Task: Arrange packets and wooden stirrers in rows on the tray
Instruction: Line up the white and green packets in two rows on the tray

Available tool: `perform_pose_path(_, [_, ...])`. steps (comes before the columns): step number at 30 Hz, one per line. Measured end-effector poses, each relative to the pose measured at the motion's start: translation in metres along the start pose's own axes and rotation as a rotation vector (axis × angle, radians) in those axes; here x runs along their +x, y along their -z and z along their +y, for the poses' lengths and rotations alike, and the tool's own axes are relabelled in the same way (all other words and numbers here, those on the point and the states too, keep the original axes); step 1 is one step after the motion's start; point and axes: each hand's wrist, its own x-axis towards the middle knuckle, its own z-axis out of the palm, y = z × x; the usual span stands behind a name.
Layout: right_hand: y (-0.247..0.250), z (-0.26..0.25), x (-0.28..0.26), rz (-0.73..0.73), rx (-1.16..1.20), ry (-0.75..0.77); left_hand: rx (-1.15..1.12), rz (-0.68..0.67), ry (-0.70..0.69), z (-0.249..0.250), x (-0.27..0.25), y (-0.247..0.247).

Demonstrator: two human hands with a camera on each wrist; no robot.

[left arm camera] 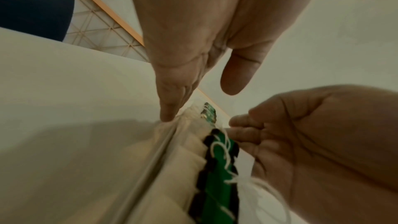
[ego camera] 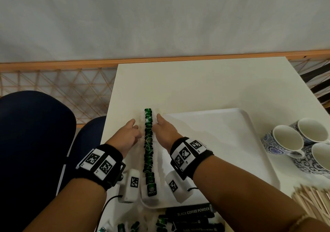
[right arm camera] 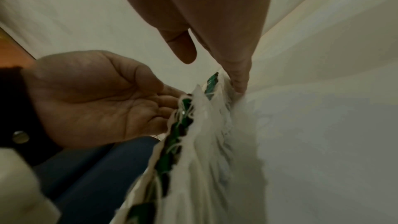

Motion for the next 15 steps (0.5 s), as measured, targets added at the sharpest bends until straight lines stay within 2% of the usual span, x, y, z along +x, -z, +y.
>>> perform_pose_path(15, [-0.008, 0.011, -0.023, -0.068, -0.002, -0.009, 0.098, -0.079, 0.036, -0.012, -0.028, -0.006])
